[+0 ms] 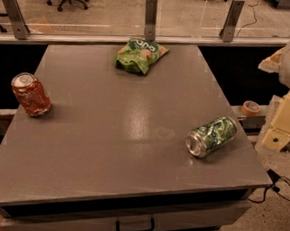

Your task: Knock coke can over

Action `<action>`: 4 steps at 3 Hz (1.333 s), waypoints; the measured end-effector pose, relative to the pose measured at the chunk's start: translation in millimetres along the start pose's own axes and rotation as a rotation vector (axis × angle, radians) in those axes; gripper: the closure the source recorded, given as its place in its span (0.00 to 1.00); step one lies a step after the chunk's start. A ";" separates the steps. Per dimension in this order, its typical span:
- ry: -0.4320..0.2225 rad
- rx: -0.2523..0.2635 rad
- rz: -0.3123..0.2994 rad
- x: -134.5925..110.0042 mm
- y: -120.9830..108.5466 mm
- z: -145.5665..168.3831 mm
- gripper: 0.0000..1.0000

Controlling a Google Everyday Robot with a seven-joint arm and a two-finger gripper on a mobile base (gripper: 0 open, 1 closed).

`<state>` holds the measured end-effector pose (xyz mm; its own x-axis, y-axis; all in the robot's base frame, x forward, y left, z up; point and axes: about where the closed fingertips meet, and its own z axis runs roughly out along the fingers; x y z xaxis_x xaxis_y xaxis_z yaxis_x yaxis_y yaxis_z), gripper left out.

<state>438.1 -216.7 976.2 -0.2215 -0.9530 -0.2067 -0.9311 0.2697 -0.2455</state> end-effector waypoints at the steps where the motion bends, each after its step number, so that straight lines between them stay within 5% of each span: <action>1: 0.000 0.000 0.000 -0.1 0.0 0.0 0.00; 2: -0.113 -0.037 -0.064 -40.0 -7.8 15.4 0.00; 4: -0.482 -0.180 -0.366 -236.9 22.1 62.6 0.00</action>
Offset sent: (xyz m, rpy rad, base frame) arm 0.0556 0.1088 -0.0126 0.2820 0.0080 0.2837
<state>488.2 23.7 960.5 0.2366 -0.7986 -0.5533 -0.9654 -0.1293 -0.2263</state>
